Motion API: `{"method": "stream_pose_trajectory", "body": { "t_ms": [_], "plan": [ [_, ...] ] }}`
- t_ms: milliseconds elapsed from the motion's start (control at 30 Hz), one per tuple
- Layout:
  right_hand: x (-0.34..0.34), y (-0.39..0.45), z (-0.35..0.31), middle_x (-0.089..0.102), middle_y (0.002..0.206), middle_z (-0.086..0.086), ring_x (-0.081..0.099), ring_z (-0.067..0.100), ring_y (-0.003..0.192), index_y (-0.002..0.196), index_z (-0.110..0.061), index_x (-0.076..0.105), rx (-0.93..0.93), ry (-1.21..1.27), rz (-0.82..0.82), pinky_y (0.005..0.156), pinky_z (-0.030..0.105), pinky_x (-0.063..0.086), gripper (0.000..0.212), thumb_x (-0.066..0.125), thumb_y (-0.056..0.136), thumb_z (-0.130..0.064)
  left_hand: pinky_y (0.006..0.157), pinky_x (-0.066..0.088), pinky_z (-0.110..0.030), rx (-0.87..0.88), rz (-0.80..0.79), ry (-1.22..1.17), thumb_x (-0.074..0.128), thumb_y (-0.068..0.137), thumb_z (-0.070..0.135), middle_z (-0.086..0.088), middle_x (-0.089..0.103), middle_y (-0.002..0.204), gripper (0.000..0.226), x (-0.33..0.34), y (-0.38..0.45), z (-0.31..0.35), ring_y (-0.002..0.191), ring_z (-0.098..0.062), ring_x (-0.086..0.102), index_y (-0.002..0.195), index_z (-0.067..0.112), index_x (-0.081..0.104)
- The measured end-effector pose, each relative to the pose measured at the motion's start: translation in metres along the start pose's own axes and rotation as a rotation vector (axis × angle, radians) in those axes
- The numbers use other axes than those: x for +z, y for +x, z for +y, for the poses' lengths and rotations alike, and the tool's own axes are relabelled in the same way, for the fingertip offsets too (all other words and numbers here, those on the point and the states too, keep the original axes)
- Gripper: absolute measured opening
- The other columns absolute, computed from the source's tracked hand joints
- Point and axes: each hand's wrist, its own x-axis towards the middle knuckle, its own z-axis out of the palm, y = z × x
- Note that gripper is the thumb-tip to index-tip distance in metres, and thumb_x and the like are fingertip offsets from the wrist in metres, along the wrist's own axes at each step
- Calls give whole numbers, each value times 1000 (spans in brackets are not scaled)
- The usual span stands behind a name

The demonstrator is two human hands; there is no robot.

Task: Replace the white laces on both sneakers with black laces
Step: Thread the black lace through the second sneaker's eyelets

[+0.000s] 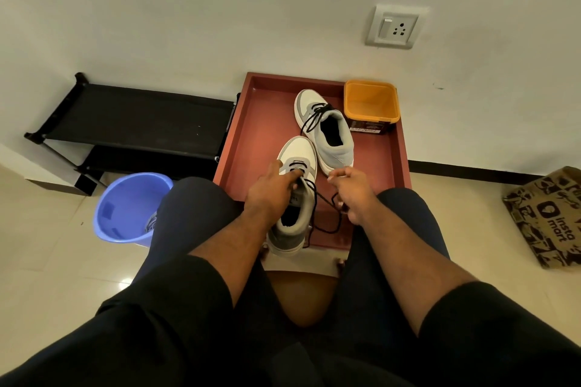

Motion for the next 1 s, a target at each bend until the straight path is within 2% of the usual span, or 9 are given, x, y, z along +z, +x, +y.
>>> {"method": "stream_pose_trajectory", "body": {
  "t_ms": [133,300,433,500,567,633,767,833,1000],
  "plan": [
    [9,4,17,62,89,5,48,12,53,123,-21,62,-144,-570,-211,43,20,37,33,49,94,-13,92,49,-42,-95,45,-165,46,101,30,-4,40,140,43,-2,0,-2,116,-29,54,143,30,42],
    [11,8,22,62,81,11,58,31,78,68,-16,61,-356,-775,-254,71,32,46,19,52,85,-14,98,36,-28,-150,98,-349,57,96,25,-3,39,144,59,-6,0,-5,126,-23,47,150,23,32],
    [13,3,13,46,136,-6,34,29,131,88,-28,63,-266,-1000,-151,105,50,26,9,54,88,-29,93,35,-26,-184,147,-386,63,92,25,-4,43,137,66,-3,5,-8,122,-22,48,149,24,30],
    [14,-2,7,62,107,-3,53,26,113,76,-22,57,-301,-822,-96,98,42,36,12,52,86,-25,96,36,-28,-196,155,-423,67,88,29,-4,44,138,71,-1,7,-10,125,-21,45,148,23,31],
    [14,-6,1,62,76,-1,60,21,78,74,-19,57,-293,-466,-57,70,28,49,15,50,88,-18,96,35,-26,-189,170,-462,70,85,32,-3,44,139,71,-3,6,-9,126,-19,43,147,22,35],
    [12,-12,-7,64,71,6,59,18,65,89,-12,60,-242,-106,-60,58,24,50,12,49,89,-7,91,34,-20,-190,217,-470,68,88,29,1,46,134,60,-7,2,-1,118,-12,45,142,21,43],
    [2,-14,-18,71,88,10,67,14,80,117,-14,62,-265,285,-212,81,27,54,34,52,90,4,71,55,-31,-202,277,-813,58,95,16,-3,64,111,34,-18,-10,18,80,-9,59,128,20,56],
    [-4,-15,-21,71,104,13,67,22,96,116,-7,65,-242,467,-353,94,37,52,34,44,93,7,45,49,-29,-264,90,-1148,54,98,19,-6,67,111,38,-26,-17,25,57,-14,59,135,27,45],
    [-3,-18,-21,73,102,12,71,23,94,108,-5,67,-268,501,-432,79,34,59,34,46,90,15,43,43,-24,-290,-354,-1326,51,99,35,-9,65,120,35,-37,-26,33,52,-19,57,131,22,48]
  ]
}}
